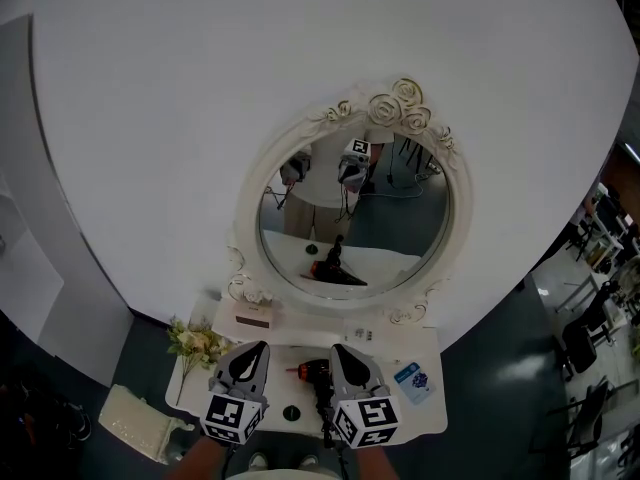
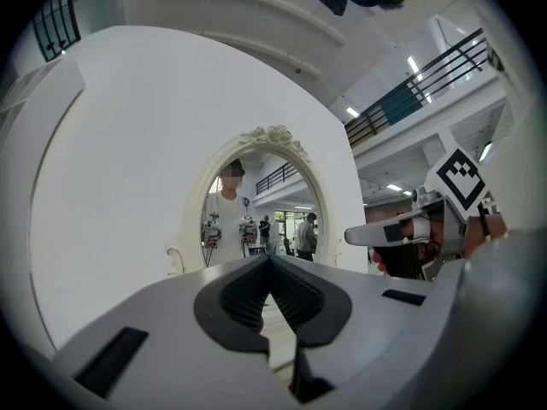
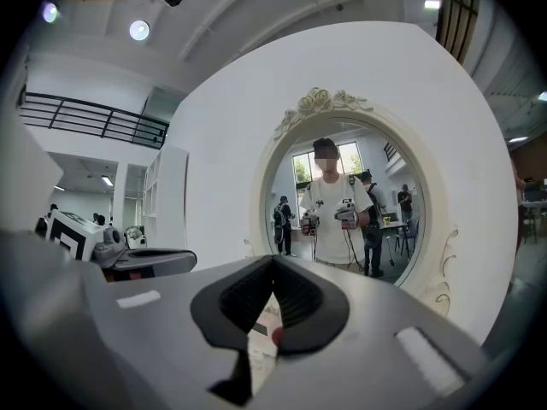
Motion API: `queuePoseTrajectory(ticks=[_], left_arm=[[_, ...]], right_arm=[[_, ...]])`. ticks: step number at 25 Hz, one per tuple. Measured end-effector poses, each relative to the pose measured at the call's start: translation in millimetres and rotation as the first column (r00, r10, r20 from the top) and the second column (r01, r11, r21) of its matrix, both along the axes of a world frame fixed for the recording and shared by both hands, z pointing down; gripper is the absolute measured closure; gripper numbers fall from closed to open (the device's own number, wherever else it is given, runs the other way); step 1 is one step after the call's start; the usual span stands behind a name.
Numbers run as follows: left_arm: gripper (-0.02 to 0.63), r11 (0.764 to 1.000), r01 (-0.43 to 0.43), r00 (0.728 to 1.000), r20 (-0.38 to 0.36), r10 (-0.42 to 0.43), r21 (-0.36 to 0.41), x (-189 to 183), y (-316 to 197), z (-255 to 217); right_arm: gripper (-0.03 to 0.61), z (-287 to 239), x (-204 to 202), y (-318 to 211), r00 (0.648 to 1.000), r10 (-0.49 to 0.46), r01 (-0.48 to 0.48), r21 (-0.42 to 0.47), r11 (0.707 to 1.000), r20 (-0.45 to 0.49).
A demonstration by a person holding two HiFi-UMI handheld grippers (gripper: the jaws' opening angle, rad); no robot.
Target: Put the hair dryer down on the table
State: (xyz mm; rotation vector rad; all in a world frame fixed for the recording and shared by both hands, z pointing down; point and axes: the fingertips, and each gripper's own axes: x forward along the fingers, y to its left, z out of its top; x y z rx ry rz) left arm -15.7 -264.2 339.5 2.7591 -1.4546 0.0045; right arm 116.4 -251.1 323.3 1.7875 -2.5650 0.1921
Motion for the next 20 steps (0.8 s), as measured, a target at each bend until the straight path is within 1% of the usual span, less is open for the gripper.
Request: queuePoseTrajectory(ticks=[12, 20], left_arm=[[0.604, 1.000, -0.023, 1.000, 0.002, 0.023, -0.003, 7.1, 2.1, 2.4], [0.604, 1.000, -0.022, 1.000, 0.006, 0.022, -0.010, 7.2, 2.0, 7.2]], right_arm=[[0.568, 4.5, 4.8, 2.8, 1.000, 0.021, -0.021, -0.012, 1.000, -0.001], [0.568, 8.0, 2.2, 1.8, 1.000, 0.010, -0.010, -0.020, 1.000, -0.001]])
